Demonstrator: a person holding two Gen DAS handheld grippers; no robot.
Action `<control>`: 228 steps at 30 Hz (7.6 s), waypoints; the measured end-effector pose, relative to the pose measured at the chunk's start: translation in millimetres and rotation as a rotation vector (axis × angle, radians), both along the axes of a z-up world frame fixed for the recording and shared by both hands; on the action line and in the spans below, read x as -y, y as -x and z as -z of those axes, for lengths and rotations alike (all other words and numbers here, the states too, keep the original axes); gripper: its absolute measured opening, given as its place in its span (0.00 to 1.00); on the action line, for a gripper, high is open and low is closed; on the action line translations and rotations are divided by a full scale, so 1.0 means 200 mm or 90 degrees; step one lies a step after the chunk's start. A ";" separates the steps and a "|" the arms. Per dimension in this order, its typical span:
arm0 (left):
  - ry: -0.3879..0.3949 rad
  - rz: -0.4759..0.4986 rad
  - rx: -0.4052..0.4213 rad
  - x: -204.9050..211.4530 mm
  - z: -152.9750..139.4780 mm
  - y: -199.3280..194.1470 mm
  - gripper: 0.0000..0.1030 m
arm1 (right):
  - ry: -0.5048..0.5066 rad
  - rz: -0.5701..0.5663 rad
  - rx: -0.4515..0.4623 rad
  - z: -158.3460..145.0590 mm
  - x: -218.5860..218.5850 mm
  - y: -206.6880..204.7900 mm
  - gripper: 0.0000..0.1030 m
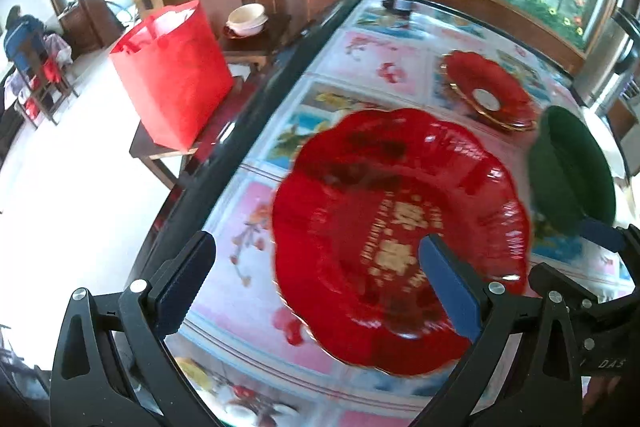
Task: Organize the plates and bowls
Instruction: 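Move the left gripper to the rim of the large red scalloped plate, then close the left gripper on the large red plate's rim and lift it, then carry the large red plate with the left gripper toward the smaller red plate, then lower the left gripper onto the rim of the smaller labelled red plate, then close the left gripper on the smaller red plate's rim above the large plate, then lift the two stacked red plates together with the left gripper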
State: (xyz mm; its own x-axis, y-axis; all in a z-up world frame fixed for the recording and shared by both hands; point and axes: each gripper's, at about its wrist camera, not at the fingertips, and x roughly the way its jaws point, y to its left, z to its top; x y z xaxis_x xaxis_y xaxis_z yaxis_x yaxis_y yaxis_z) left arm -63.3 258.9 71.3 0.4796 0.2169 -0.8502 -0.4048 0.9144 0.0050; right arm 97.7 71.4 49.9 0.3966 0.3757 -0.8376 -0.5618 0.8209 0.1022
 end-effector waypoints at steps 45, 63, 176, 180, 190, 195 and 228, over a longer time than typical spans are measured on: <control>0.088 -0.002 -0.060 -0.17 0.19 -0.12 0.35 | 0.004 -0.040 -0.057 0.10 -0.15 -0.07 0.16; 0.040 -0.028 -0.030 -0.30 0.05 0.07 0.35 | 0.017 -0.104 -0.027 0.03 -0.35 0.10 0.23; 0.069 0.026 -0.067 0.34 0.14 -1.29 0.59 | 0.026 -0.008 -0.096 0.06 0.19 -1.35 0.58; 0.072 0.025 -0.069 0.35 0.15 -1.31 0.59 | 0.034 -0.012 -0.095 0.06 0.19 -1.35 0.58; 0.117 0.020 -0.076 0.34 0.22 -1.33 0.59 | 0.060 -0.033 -0.120 0.12 0.16 -1.37 0.34; 0.114 0.035 -0.087 0.36 0.25 -1.33 0.46 | 0.062 -0.041 -0.131 0.15 0.15 -1.36 0.08; 0.089 0.013 -0.003 0.09 -0.15 -0.89 0.38 | 0.005 -0.073 -0.062 -0.18 -0.05 -0.99 0.09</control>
